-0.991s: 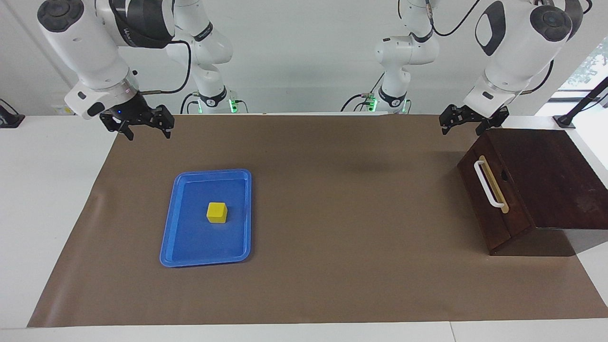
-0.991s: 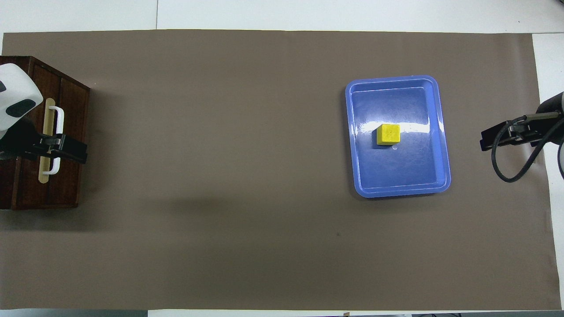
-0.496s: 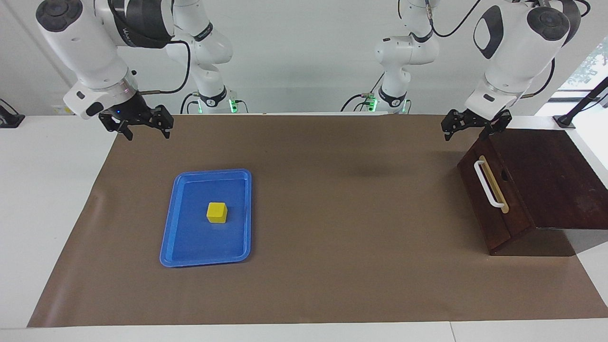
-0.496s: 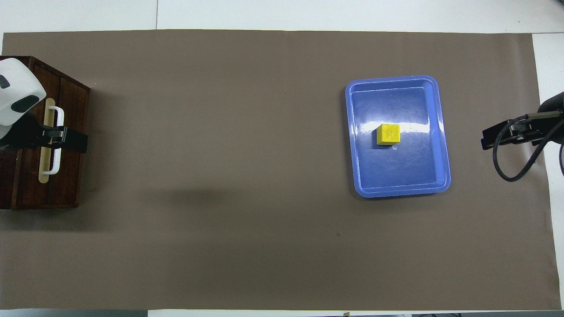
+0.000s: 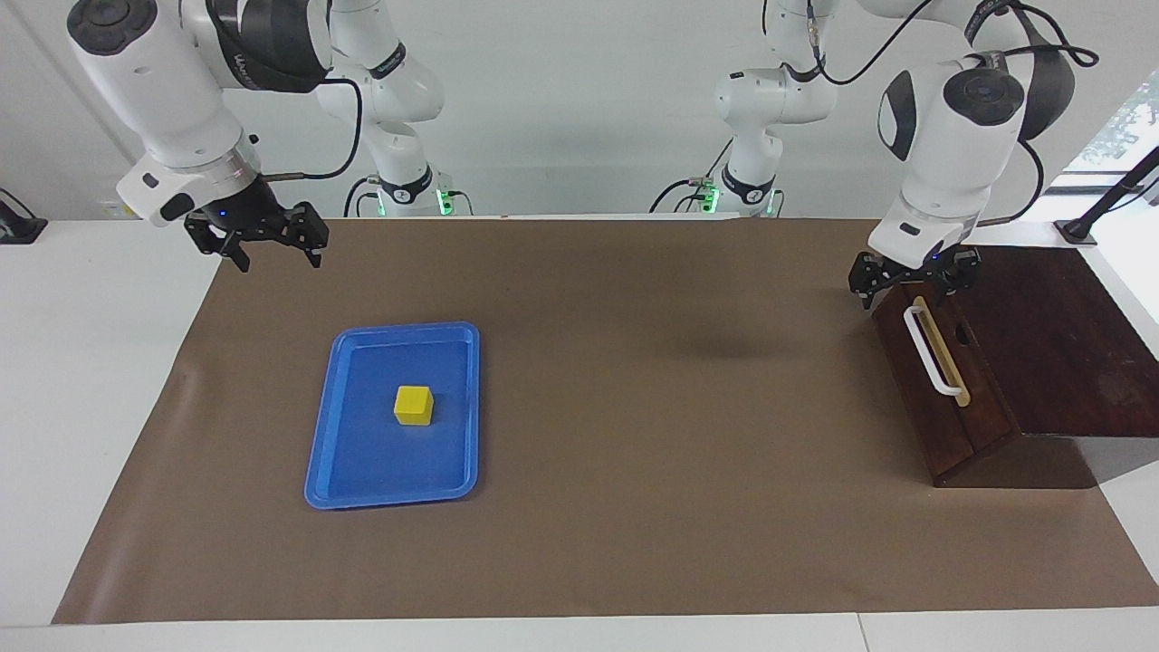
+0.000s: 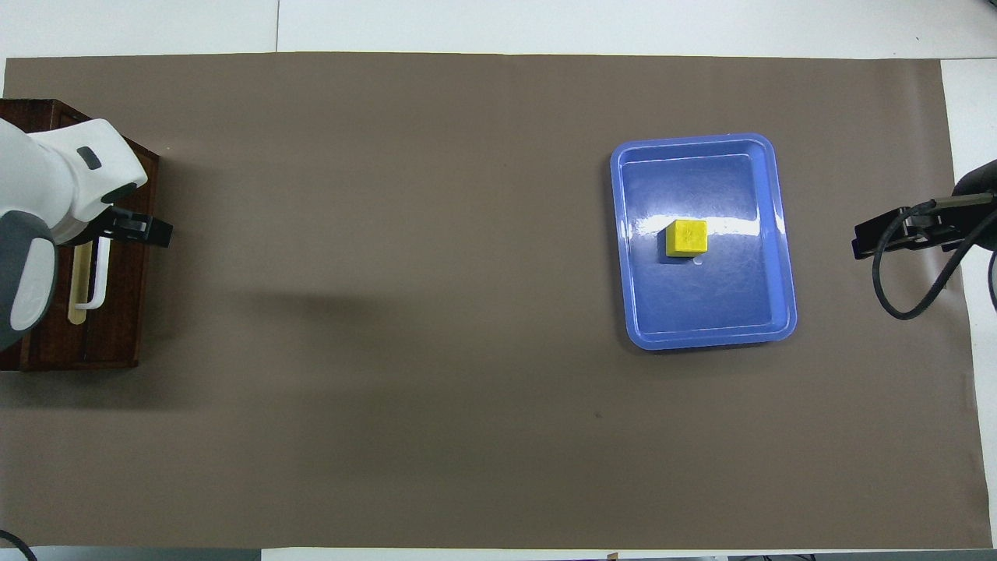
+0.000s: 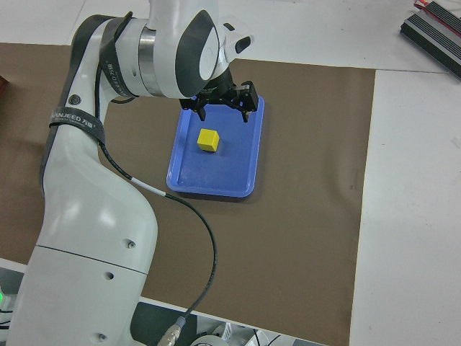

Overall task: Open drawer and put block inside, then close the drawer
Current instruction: 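Pull the drawer open with the left gripper while the right gripper reaches the tray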

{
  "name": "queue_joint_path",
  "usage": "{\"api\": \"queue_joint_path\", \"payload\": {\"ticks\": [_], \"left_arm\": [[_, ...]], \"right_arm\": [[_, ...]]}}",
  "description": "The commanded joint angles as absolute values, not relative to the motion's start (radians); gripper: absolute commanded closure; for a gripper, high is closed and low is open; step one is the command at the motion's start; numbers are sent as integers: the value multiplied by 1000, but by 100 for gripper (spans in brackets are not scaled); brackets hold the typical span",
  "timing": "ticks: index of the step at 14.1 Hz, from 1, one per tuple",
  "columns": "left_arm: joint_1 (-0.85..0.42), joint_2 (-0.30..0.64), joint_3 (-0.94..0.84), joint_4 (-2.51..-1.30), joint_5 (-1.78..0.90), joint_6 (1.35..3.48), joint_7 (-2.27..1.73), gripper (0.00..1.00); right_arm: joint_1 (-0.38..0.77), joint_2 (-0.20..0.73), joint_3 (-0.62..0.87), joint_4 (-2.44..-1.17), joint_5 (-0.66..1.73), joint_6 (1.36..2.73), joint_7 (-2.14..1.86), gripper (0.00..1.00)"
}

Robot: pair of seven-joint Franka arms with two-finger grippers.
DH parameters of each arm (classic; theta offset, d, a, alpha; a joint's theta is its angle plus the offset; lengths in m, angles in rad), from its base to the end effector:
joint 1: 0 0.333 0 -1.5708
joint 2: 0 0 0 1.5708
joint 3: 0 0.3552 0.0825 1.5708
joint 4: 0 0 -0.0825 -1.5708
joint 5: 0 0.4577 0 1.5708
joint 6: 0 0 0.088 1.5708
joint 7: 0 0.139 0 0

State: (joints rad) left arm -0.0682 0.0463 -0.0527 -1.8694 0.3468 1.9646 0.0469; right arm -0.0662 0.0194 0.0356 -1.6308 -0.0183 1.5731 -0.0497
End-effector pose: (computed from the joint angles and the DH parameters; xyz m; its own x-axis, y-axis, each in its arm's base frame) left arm 0.6532 -0.0466 0.4776 0.9564 -0.2918 0.0128 -0.2727 -0.9078 -0.3185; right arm 0.6288 -0.0220 0.5871 0.9968 0.0193 -0.0778 0.0204 -0.9997 0.0137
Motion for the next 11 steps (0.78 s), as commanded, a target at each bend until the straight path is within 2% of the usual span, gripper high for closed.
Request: {"api": "queue_joint_path", "payload": {"ticks": [1, 4, 6, 11], "left_arm": [[-71, 90, -40, -1905, 411, 2067, 48, 0], [-29, 121, -38, -1928, 432, 2141, 48, 0], [-11, 115, -38, -1994, 485, 2216, 48, 0], [6, 117, -38, -2037, 488, 2267, 45, 0]], "right_arm": [[-101, 14, 43, -1692, 52, 1629, 81, 0], [-103, 72, 43, -1701, 132, 1655, 347, 0], [-109, 89, 41, -1744, 185, 1698, 444, 0], [-117, 141, 40, -1856, 352, 1827, 786, 0]]}}
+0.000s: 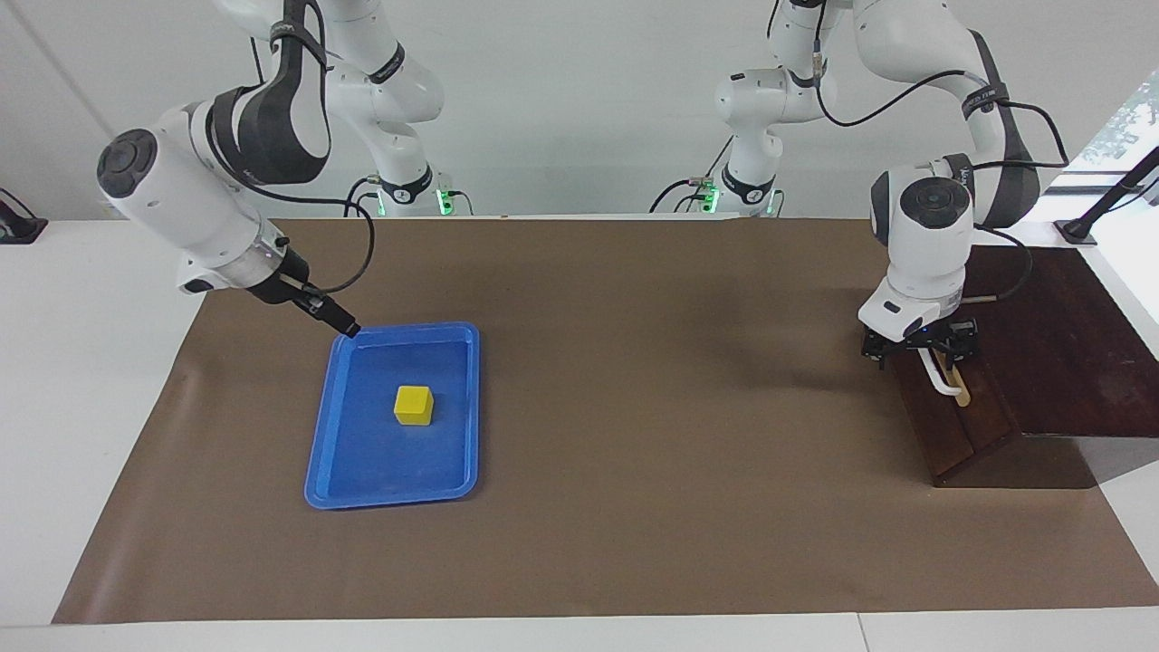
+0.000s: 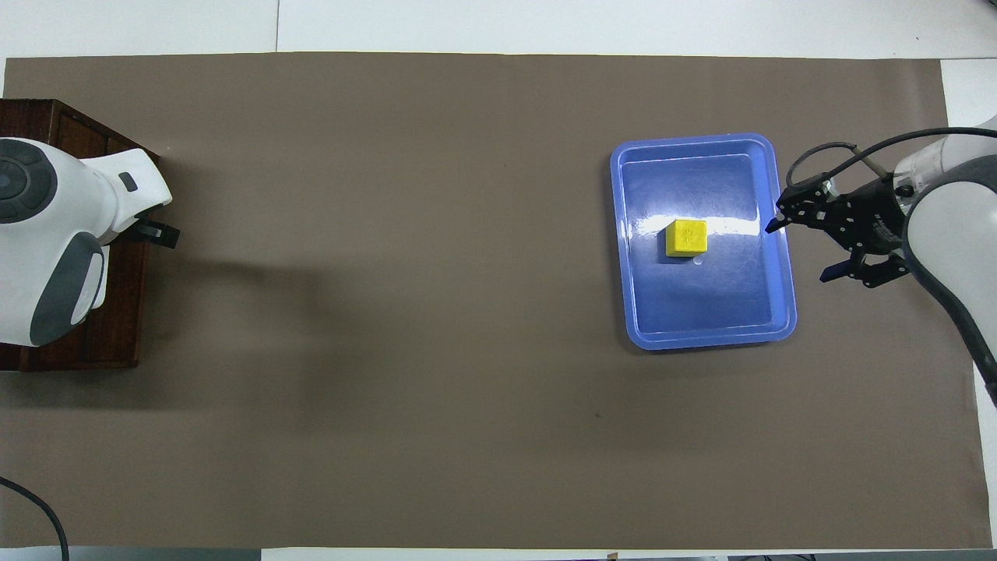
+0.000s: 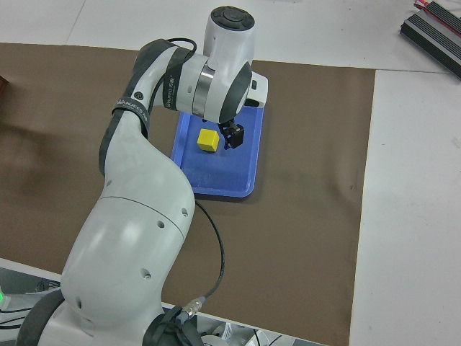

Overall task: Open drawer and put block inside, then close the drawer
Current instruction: 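Pull the drawer open with the left gripper while the right gripper reaches the tray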

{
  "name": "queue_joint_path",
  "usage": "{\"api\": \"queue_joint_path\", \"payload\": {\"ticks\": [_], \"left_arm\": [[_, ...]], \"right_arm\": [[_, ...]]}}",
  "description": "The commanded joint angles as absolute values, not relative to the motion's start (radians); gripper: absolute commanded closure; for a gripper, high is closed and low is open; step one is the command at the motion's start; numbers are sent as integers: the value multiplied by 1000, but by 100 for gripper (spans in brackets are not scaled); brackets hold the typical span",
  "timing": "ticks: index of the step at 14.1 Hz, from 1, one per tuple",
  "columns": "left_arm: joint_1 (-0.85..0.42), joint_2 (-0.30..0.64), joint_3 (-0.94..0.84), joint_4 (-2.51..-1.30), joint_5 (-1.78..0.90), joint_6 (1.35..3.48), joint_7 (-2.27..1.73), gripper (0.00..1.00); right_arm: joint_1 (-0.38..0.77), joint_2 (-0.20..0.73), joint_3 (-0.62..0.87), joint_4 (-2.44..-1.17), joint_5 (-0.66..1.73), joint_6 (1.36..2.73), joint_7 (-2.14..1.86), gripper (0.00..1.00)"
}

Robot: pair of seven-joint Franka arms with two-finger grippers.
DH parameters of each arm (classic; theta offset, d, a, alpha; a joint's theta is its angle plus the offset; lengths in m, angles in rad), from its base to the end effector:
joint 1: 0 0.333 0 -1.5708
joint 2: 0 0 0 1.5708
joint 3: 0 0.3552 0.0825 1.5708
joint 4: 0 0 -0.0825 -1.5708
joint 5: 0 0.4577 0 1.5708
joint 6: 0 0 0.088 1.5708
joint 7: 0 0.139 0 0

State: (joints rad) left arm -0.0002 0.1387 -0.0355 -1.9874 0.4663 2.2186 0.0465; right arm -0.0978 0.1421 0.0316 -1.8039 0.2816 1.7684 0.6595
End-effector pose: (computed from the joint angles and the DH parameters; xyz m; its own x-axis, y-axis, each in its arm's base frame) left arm 0.6675 0.0026 0.3771 0.9381 -0.3458 0.0214 -0.3124 -0.8710 -0.3791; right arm 0.6526 -0.0108 0.4342 0.6698 -0.6764 -0.3065 -0.7285 -0.6784 -0.0950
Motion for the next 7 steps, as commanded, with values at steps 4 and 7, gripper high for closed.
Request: {"api": "queue_joint_path", "payload": {"ticks": [4, 7], "left_arm": [[-15, 124, -38, -2063, 489, 2286, -26, 0], [-89, 161, -40, -2049, 489, 2286, -133, 0]], "right_arm": [[-112, 188, 41, -1919, 437, 1933, 986, 0], [-109, 284, 41, -1895, 530, 1989, 1029, 0]]}}
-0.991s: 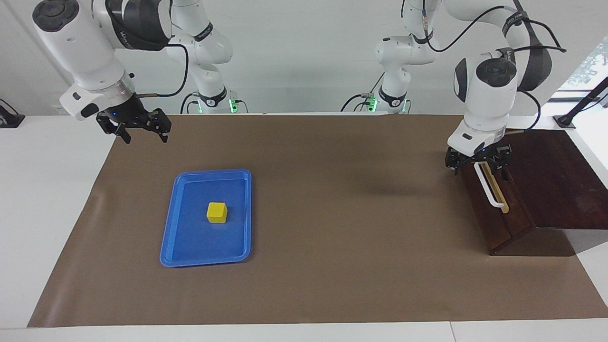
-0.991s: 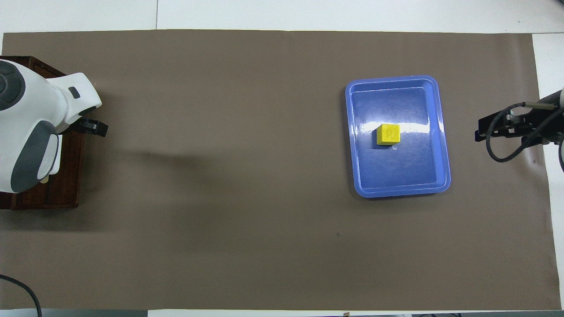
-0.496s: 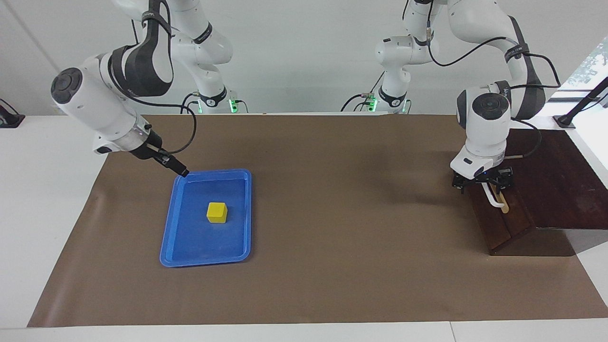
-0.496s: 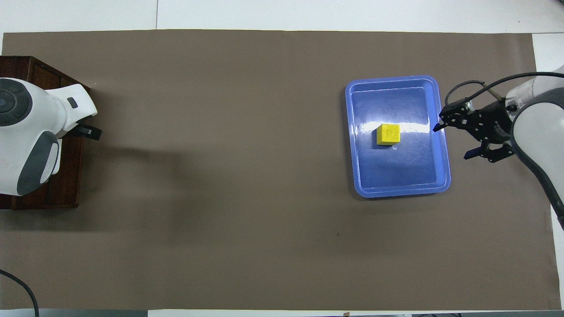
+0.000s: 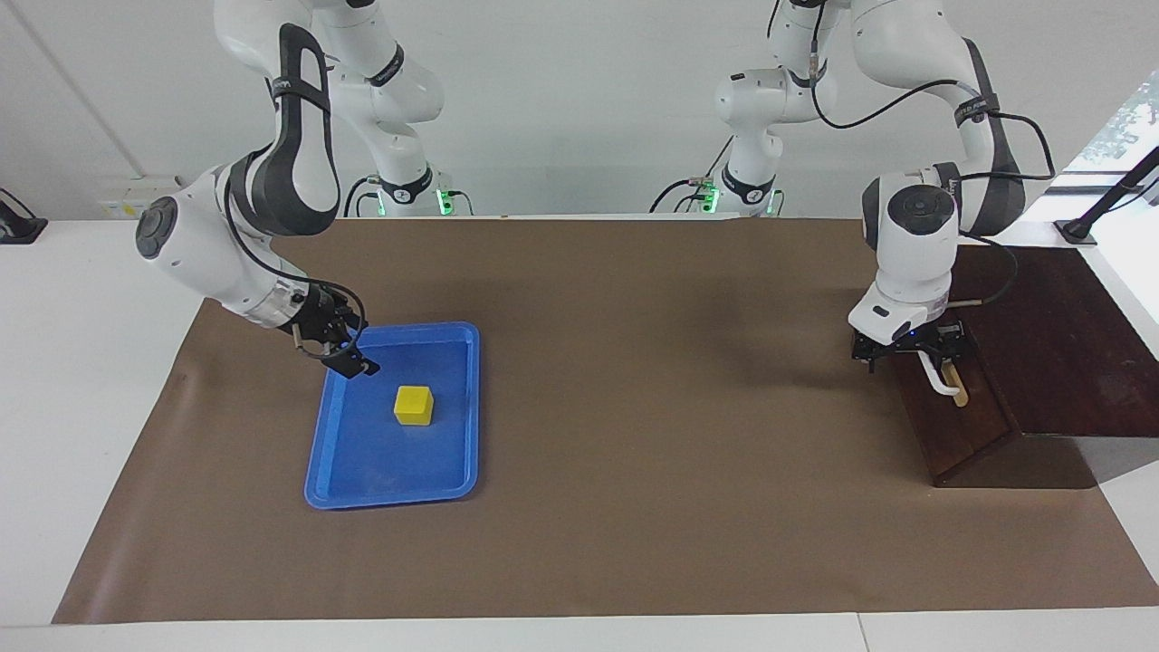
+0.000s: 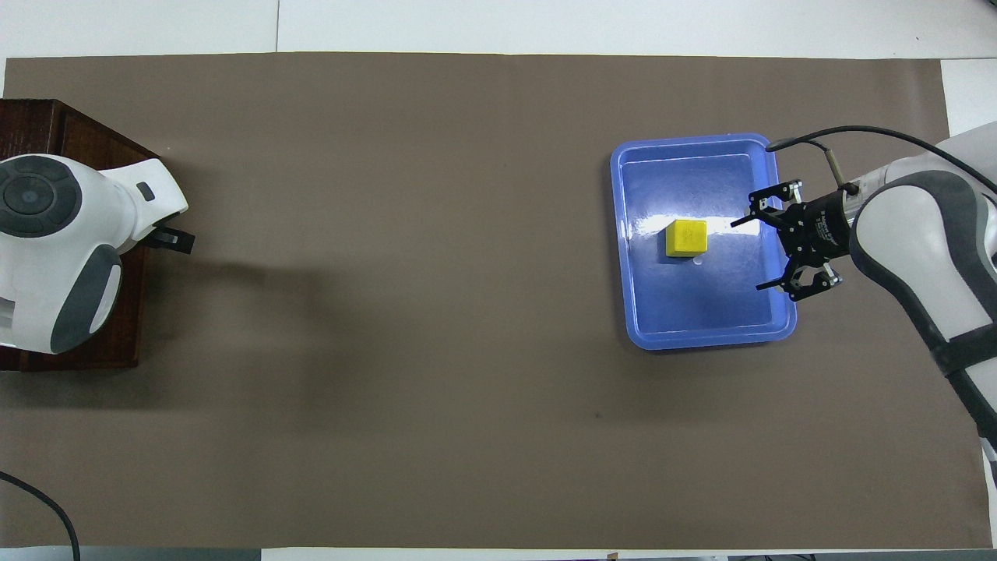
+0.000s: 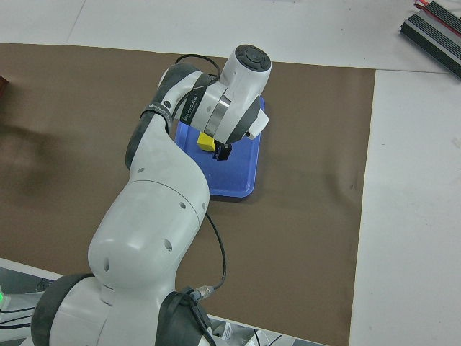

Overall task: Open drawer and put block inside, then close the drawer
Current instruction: 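Pull the drawer open with the left gripper while the right gripper reaches the tray, then lower the right gripper onto the yellow cube and close it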

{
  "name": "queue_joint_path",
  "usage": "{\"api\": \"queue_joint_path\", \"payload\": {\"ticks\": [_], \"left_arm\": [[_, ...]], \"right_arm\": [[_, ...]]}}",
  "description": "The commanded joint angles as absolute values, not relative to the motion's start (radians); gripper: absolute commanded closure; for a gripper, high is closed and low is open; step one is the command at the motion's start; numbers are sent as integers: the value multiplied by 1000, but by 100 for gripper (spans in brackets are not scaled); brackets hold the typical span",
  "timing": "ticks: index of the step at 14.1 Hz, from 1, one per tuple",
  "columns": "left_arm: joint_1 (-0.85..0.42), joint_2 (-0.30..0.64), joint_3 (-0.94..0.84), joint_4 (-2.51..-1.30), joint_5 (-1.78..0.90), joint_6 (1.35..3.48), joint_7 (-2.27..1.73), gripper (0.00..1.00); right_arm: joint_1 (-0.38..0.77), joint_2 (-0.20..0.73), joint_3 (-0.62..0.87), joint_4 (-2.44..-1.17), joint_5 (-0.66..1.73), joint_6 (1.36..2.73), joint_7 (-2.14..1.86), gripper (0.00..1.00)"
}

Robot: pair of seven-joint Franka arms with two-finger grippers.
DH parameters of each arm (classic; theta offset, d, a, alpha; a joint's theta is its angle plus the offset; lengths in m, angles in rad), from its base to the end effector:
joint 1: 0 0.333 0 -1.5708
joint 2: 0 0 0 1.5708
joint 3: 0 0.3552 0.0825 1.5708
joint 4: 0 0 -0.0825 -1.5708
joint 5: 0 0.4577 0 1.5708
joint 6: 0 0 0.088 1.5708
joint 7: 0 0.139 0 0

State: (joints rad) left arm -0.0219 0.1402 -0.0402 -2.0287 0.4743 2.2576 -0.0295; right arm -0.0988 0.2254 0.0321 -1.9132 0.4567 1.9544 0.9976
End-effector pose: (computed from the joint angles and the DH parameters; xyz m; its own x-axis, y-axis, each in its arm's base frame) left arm 0.6594 -0.0169 0.3576 0.9458 -0.3219 0.0434 -0.2839 -0.8840 -0.3713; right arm 0.6577 -0.0021 0.3401 0.2653 -0.8603 -0.4352 -0.9586 -0.2839 -0.0232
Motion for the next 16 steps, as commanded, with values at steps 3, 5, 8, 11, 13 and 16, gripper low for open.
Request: {"api": "queue_joint_path", "payload": {"ticks": [3, 5, 8, 11, 13, 16], "left_arm": [[-173, 172, -43, -2030, 480, 2263, -212, 0], [-202, 173, -44, -2025, 444, 2264, -271, 0], [-235, 175, -44, -2002, 407, 2232, -285, 0], [-262, 175, -44, -1991, 385, 2220, -318, 0], [-262, 175, -44, -1991, 385, 2218, -318, 0], [-256, 173, -43, -1916, 385, 2114, -313, 0]], "right_arm": [[-112, 356, 41, -1850, 610, 1980, 1103, 0], [-112, 374, 41, -1850, 626, 1990, 1097, 0], [-117, 403, 41, -1826, 629, 2012, 1037, 0], [-107, 420, 41, -1839, 658, 2054, 1023, 0], [-104, 419, 43, -1859, 669, 2059, 1022, 0], [-100, 416, 43, -1879, 680, 2071, 1006, 0]]}}
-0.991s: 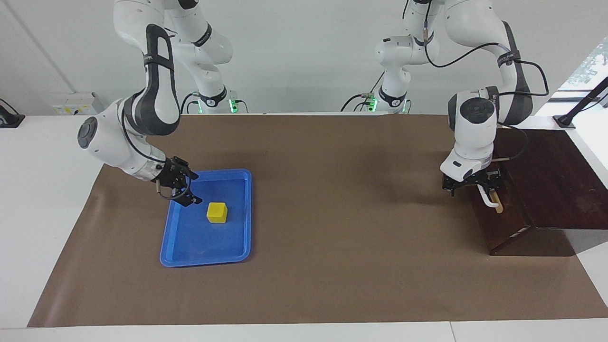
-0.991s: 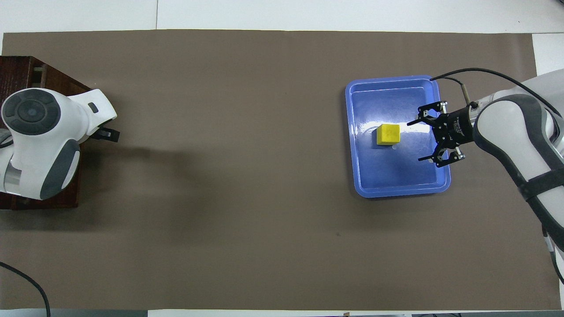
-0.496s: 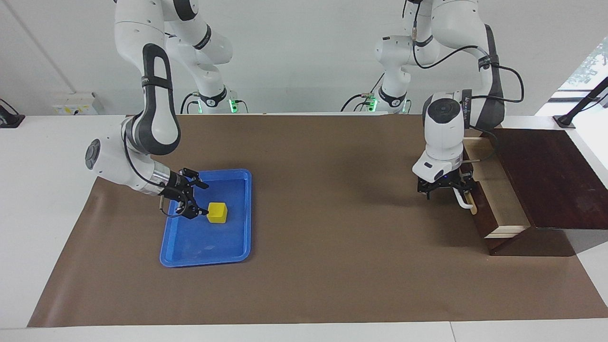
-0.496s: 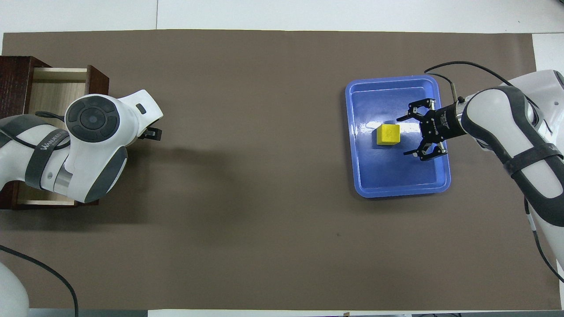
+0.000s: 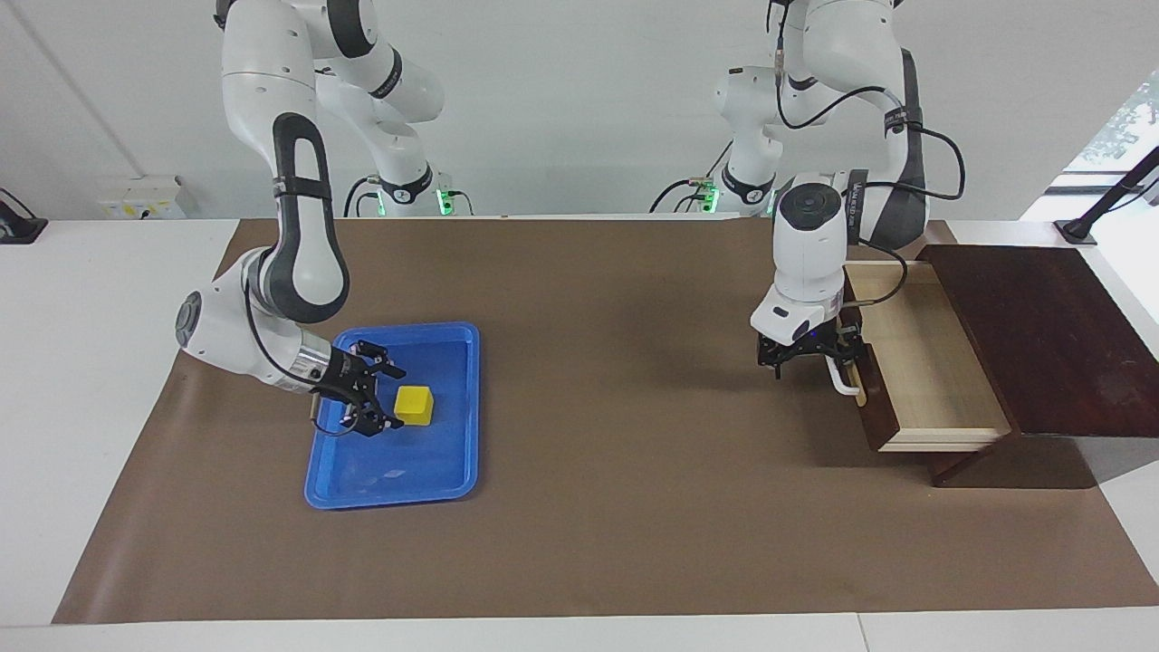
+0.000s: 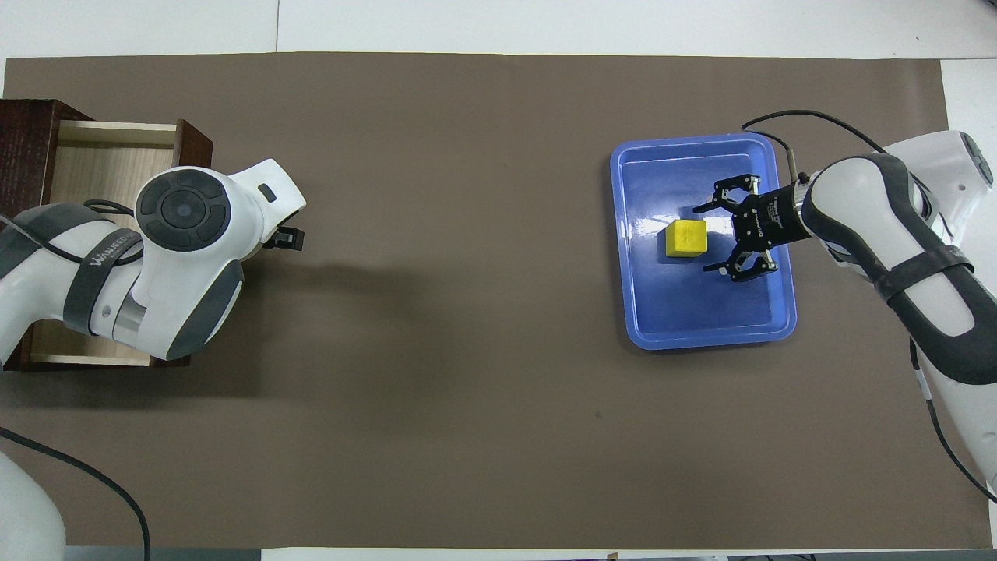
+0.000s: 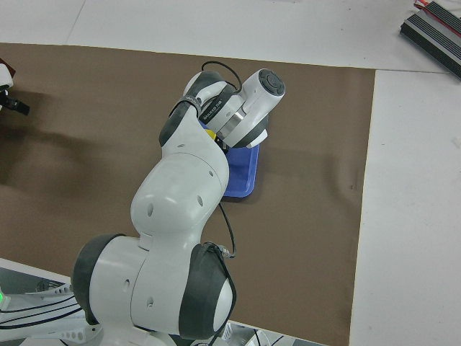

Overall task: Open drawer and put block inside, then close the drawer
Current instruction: 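Lower the right gripper onto the yellow cube and close it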

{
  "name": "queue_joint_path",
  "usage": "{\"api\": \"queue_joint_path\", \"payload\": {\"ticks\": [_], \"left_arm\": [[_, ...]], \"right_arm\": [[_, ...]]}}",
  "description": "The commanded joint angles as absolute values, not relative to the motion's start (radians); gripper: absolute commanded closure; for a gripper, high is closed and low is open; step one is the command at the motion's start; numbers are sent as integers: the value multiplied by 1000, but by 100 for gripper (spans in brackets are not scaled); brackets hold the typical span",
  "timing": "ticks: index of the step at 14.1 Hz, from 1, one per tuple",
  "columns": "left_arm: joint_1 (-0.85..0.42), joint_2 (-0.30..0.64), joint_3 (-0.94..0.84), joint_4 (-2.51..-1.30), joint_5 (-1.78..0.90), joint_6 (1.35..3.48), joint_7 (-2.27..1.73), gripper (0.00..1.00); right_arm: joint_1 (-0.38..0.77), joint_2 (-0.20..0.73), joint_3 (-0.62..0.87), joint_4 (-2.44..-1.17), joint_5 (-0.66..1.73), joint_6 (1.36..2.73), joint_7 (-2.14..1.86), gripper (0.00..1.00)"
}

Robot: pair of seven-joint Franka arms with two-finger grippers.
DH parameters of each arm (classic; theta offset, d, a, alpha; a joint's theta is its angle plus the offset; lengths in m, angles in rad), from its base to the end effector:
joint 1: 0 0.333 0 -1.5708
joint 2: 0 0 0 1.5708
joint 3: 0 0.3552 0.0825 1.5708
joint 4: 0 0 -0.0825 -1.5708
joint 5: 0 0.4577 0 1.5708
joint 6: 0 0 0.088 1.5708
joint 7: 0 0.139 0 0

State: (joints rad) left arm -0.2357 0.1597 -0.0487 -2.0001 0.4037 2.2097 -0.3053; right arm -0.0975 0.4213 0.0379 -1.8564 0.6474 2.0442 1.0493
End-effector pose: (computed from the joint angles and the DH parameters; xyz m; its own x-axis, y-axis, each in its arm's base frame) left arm 0.6419 -0.1628 0.3543 0.9681 -0.2263 0.1075 -0.1852 -0.9354 -0.3012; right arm 0.6885 0.0085 0.2471 0.0635 -0.8256 -0.5606 -0.9948 -0.0971 0.0303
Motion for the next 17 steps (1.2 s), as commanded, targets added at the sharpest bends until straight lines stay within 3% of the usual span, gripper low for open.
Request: {"api": "queue_joint_path", "payload": {"ticks": [1, 5, 6, 7, 11, 12, 17], "left_arm": [[-253, 175, -44, -1864, 374, 2042, -311, 0], [-262, 184, -43, -1695, 256, 1838, -349, 0], [-262, 183, -43, -1663, 232, 1804, -394, 0], [-261, 183, -41, -1634, 186, 1774, -453, 0], [-256, 169, -43, -1621, 78, 1744, -705, 0], [-259, 161, -43, -1624, 49, 1741, -772, 0], [-319, 127, -44, -1654, 37, 1738, -1197, 0]], "right_arm": [[-100, 413, 43, -1887, 680, 2082, 1005, 0], [-100, 413, 43, -1888, 681, 2086, 997, 0], [-100, 413, 43, -1887, 681, 2086, 997, 5], [-100, 414, 43, -1887, 683, 2086, 997, 15], [-101, 414, 44, -1884, 687, 2088, 977, 87], [-101, 414, 44, -1879, 693, 2088, 973, 100], [-98, 414, 44, -1847, 693, 2073, 945, 100]]}}
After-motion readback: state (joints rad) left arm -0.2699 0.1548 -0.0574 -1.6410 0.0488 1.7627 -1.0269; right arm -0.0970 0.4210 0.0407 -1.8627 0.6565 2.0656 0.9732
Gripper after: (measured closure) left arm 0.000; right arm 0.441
